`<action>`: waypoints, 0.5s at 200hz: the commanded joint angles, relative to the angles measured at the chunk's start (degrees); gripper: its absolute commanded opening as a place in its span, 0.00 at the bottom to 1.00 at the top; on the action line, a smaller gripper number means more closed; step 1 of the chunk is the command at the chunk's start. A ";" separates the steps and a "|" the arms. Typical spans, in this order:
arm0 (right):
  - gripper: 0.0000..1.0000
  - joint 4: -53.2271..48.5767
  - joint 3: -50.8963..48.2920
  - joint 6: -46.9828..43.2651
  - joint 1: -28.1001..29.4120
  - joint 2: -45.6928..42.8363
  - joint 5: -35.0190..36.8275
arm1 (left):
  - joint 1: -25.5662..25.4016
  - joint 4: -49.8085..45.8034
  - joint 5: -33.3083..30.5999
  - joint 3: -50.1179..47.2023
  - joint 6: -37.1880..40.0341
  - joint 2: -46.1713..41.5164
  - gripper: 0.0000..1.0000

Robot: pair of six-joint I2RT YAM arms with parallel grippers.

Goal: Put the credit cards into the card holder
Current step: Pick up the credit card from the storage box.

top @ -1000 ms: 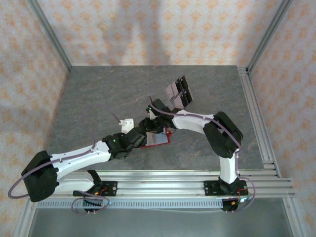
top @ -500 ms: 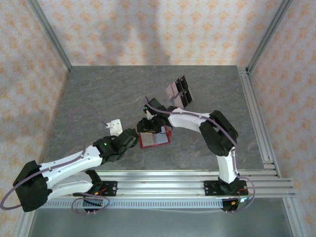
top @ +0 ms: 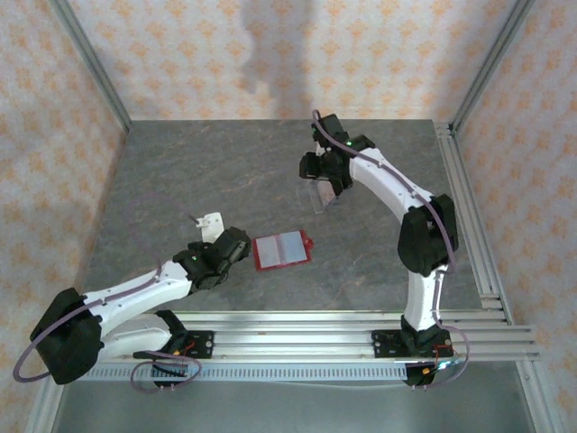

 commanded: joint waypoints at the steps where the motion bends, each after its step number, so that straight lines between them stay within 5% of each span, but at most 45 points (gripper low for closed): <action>1: 0.47 -8.01 3.18 -5.69 0.20 3.68 9.32 | 0.41 2.14 -4.62 3.37 4.73 1.12 1.00; 100: 0.42 -9.12 5.34 -9.25 -0.08 9.58 16.24 | 0.50 1.51 -2.78 6.42 3.06 5.62 1.00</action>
